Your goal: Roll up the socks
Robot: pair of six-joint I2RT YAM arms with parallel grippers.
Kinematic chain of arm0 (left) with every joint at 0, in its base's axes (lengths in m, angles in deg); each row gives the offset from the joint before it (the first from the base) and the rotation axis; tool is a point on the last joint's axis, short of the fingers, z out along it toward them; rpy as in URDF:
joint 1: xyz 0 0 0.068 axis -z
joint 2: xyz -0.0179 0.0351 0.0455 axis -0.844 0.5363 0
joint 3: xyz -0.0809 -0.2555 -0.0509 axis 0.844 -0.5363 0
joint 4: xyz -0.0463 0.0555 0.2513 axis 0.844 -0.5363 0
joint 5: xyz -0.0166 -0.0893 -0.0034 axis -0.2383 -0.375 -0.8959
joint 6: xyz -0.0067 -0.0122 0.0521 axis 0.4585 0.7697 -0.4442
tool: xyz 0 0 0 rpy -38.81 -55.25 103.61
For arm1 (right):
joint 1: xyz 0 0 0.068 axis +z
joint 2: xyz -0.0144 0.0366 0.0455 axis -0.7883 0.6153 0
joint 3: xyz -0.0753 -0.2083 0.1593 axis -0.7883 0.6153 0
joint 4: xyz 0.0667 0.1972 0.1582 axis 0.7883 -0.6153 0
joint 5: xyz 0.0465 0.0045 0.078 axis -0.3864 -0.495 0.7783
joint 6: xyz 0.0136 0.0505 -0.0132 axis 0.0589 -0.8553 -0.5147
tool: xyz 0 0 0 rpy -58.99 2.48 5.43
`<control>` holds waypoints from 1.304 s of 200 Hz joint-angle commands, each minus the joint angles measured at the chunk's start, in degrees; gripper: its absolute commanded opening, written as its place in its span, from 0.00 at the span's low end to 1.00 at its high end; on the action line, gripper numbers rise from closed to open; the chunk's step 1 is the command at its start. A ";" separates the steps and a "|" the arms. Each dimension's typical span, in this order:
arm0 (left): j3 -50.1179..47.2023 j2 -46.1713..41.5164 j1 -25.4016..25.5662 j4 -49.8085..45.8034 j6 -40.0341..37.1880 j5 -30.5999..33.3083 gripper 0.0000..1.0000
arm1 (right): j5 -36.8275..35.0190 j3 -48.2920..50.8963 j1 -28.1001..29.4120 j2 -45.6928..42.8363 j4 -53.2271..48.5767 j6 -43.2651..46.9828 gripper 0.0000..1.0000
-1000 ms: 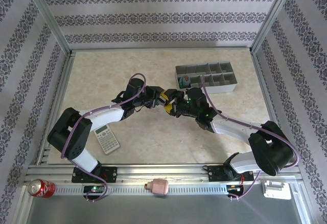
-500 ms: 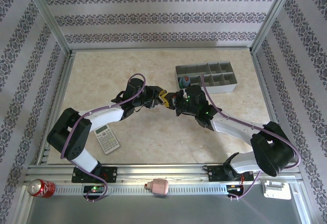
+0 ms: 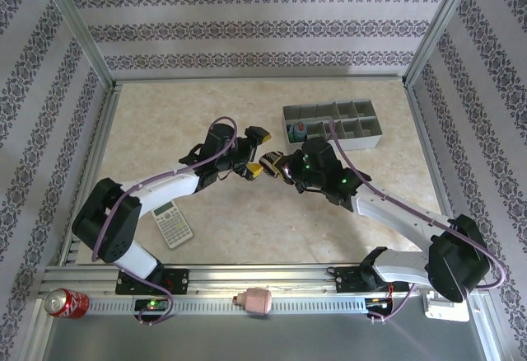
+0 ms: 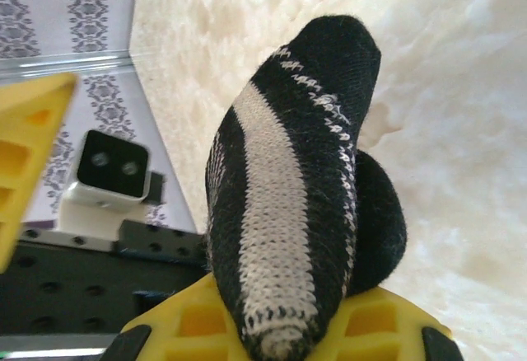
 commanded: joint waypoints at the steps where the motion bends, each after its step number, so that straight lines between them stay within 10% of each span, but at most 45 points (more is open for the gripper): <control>1: 3.61 -4.65 -1.00 -12.84 -5.99 5.34 1.00 | -3.68 -4.45 -1.23 -3.09 -10.42 8.24 0.00; 106: 9.41 -9.54 -1.75 -34.17 -29.83 3.84 0.91 | -5.49 -40.37 -23.75 15.38 -54.91 61.84 0.00; 261: 1.56 -25.64 -1.77 -34.47 -40.60 8.15 0.88 | -11.08 -67.90 -22.46 46.67 -61.36 67.41 0.00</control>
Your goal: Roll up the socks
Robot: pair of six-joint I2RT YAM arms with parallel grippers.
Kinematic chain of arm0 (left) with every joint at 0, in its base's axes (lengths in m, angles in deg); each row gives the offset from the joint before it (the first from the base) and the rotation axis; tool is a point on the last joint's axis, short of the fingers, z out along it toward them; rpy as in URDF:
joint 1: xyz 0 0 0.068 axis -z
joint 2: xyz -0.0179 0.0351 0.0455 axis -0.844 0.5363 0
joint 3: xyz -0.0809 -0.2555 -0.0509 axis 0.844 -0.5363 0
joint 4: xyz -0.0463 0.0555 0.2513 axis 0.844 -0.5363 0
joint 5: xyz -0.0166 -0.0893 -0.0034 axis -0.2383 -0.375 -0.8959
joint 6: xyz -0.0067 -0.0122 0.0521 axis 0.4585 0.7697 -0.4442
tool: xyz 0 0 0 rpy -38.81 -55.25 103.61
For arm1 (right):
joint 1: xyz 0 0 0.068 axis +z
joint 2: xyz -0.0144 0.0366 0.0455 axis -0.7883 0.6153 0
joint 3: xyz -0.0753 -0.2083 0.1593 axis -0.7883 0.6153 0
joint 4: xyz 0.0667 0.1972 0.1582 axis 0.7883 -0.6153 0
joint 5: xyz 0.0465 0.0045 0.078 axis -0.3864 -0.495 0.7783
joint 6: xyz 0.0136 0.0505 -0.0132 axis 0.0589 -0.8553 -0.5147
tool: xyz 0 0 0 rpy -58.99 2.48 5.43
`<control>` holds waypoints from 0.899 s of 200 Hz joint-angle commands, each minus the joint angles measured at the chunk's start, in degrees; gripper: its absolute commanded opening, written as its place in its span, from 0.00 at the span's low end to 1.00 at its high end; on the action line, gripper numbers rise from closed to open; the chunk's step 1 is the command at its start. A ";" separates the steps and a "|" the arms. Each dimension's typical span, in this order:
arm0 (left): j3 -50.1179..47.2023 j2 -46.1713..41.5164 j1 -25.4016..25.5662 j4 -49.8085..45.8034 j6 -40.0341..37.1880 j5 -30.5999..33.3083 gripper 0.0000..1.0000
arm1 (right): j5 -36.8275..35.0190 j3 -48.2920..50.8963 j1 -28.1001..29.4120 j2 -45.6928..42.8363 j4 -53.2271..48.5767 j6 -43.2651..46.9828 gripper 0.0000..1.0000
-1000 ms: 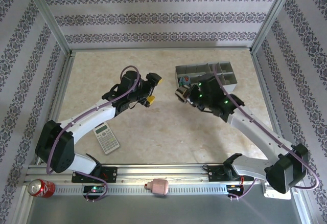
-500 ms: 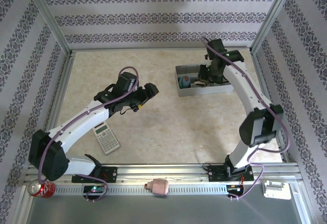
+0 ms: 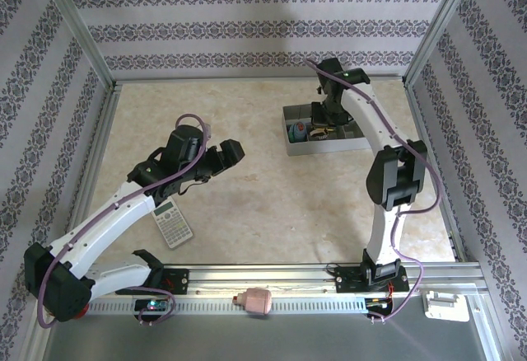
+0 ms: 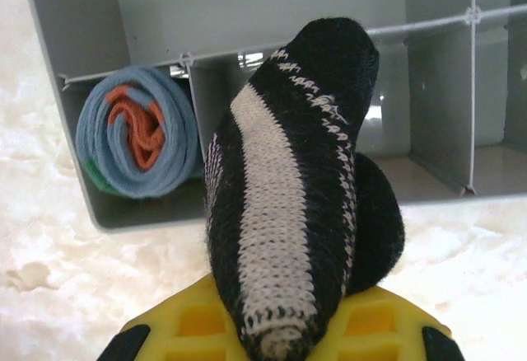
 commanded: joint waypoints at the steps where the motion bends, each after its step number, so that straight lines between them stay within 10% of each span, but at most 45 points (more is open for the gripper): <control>1: -1.19 -1.09 -0.31 0.79 -0.82 0.87 0.88 | -2.11 -3.34 0.84 2.74 -0.57 2.20 0.00; 180: -0.36 -3.84 -1.04 -2.09 -0.49 1.85 0.88 | -3.15 -12.01 2.01 19.30 -4.97 4.72 0.00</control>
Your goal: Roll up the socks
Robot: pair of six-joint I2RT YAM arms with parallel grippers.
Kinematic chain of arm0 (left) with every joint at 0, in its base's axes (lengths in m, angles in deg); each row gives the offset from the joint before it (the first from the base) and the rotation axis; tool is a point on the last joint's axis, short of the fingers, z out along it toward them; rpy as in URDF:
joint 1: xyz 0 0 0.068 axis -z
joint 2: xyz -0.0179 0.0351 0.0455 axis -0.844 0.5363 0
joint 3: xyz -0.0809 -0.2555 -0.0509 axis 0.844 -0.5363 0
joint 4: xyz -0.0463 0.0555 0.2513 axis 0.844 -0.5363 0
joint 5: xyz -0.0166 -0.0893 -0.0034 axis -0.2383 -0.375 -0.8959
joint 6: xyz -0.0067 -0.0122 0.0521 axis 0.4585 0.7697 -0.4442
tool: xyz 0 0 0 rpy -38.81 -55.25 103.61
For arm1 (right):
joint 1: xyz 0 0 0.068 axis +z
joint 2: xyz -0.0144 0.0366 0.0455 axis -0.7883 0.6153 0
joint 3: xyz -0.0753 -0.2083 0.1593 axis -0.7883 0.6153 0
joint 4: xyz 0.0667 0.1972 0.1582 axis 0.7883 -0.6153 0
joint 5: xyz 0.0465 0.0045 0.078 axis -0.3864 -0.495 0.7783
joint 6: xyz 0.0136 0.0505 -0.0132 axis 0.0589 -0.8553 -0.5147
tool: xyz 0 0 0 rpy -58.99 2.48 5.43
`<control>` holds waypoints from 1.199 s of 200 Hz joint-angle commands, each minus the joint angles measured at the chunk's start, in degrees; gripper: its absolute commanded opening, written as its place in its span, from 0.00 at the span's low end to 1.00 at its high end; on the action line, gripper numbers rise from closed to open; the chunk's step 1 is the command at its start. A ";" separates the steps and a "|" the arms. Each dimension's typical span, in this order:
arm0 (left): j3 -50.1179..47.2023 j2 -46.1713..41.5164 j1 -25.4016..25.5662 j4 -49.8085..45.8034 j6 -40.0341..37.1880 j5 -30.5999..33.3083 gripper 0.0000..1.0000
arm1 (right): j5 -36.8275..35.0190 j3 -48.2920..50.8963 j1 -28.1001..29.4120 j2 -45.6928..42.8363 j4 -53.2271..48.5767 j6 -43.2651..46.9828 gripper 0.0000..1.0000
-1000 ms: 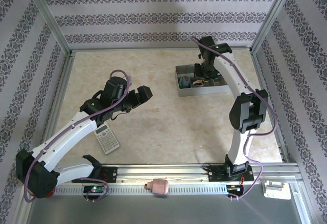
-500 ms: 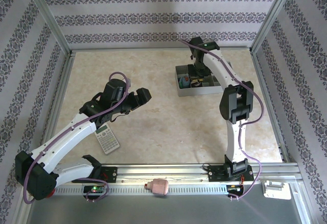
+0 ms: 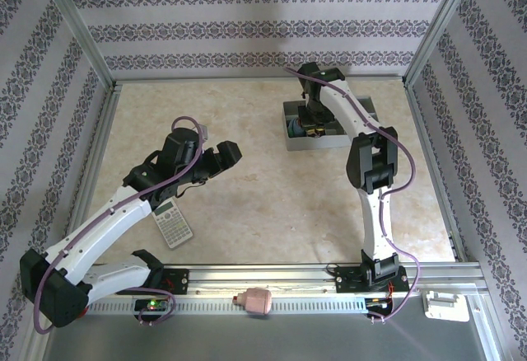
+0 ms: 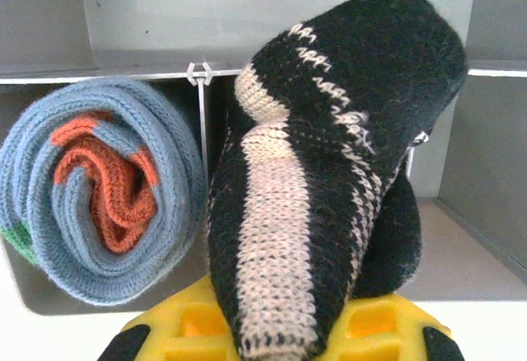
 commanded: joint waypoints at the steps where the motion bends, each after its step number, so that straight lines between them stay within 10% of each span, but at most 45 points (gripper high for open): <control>1: 0.50 -1.44 -0.97 -1.65 -0.53 1.09 0.88 | 1.62 0.30 -0.40 4.38 -1.33 0.64 0.00; 240: 0.01 -2.20 -1.40 -0.50 2.66 1.20 0.88 | 3.78 -7.77 -4.08 14.71 -9.51 -0.64 0.06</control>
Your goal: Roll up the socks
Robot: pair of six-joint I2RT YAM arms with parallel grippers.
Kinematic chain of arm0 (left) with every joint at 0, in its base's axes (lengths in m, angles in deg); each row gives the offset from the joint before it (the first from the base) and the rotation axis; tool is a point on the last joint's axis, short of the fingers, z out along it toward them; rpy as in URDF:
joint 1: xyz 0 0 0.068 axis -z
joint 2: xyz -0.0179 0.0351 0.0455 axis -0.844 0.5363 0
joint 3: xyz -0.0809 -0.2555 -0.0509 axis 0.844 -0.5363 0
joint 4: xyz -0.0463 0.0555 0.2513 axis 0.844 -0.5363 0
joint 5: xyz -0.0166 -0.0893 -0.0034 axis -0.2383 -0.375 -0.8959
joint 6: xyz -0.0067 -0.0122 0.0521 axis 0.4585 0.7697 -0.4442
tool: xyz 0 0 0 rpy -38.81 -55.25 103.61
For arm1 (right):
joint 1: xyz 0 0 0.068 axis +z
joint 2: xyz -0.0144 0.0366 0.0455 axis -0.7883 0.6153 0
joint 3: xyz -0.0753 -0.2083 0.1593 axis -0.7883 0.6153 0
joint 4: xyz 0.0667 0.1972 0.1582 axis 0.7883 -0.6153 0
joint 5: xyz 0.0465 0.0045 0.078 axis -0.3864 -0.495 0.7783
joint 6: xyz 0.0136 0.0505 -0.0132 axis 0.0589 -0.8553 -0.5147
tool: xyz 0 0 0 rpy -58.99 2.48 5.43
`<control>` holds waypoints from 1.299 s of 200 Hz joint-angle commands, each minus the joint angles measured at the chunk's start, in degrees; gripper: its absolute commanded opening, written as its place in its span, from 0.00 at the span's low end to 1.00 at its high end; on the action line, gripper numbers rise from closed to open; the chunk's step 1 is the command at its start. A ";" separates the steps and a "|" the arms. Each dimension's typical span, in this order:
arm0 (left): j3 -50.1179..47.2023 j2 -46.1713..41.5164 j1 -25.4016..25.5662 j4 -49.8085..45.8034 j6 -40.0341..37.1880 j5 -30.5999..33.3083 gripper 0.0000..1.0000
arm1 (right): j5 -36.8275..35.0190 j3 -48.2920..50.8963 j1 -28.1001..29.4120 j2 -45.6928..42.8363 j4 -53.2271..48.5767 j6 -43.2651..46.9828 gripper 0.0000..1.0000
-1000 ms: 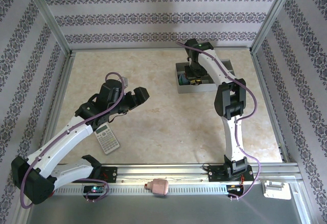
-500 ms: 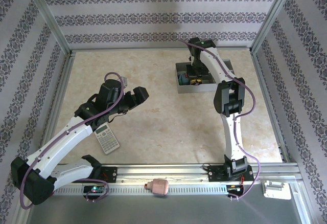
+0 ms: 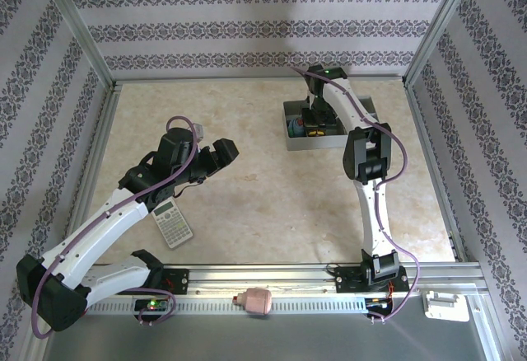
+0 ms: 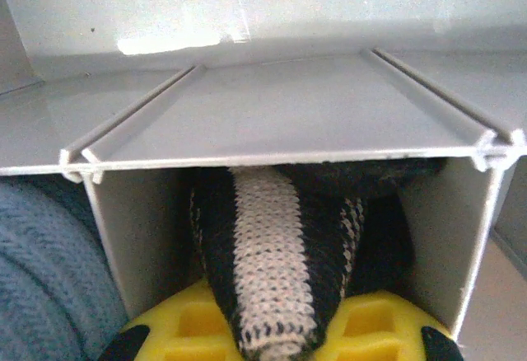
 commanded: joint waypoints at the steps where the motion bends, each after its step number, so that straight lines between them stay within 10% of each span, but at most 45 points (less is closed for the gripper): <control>1: -0.01 -0.77 -0.69 -0.46 0.65 0.96 0.88 | -3.64 2.24 -0.29 3.99 -2.77 -0.46 0.07; 36: 0.08 -0.81 -0.69 -0.65 0.56 1.25 0.88 | -4.40 2.94 -0.18 -4.63 0.38 -1.79 0.42; 105: -0.34 -0.01 -0.81 0.85 0.62 0.52 0.89 | -3.59 -0.56 -0.60 -7.29 -2.71 -3.06 0.51; 260: 0.25 -0.02 -1.12 0.50 0.56 0.60 0.89 | -0.26 7.31 -0.19 -7.04 7.27 -4.86 0.17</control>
